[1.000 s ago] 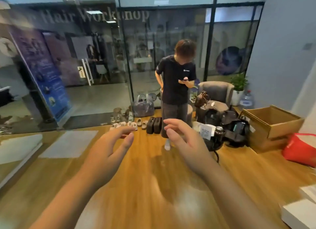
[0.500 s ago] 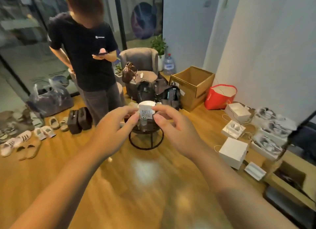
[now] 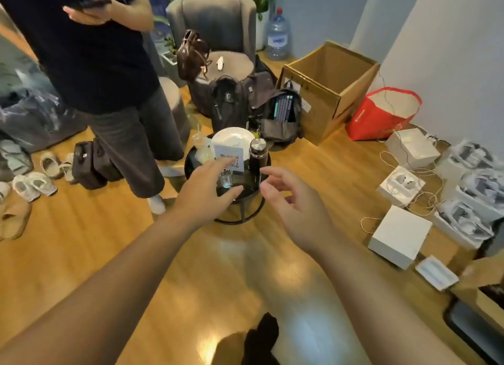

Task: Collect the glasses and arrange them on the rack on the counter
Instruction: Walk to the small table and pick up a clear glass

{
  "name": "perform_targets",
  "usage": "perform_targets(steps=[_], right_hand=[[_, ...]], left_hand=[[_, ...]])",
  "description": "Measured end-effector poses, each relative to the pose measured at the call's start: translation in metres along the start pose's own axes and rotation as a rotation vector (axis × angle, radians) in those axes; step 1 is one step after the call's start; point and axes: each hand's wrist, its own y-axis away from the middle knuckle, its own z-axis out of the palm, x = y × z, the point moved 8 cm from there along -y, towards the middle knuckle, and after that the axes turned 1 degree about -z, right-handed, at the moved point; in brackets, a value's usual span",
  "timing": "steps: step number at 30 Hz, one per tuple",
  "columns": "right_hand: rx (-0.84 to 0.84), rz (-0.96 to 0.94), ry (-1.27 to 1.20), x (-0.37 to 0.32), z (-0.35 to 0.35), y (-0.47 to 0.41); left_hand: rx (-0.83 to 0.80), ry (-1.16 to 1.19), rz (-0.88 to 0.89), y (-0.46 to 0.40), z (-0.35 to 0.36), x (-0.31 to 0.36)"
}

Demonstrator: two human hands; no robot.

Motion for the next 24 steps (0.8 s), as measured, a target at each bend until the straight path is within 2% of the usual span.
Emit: perform_targets(steps=[5,12,18,24], right_hand=[[-0.040,0.035,0.004,0.069,0.022,-0.107],[-0.036,0.088,-0.005,0.181,0.082,-0.213],[-0.038,0.132,-0.002,0.279,0.145,-0.271],[-0.017,0.162,0.000,0.337,0.185,-0.298]], left_hand=[[-0.018,-0.056,-0.085,-0.106,0.061,-0.076],[-0.142,-0.098,-0.001,-0.207,0.183,-0.191],[-0.187,-0.252,0.063,-0.274,0.276,-0.290],[-0.229,-0.465,0.051,-0.313,0.320,-0.353]])
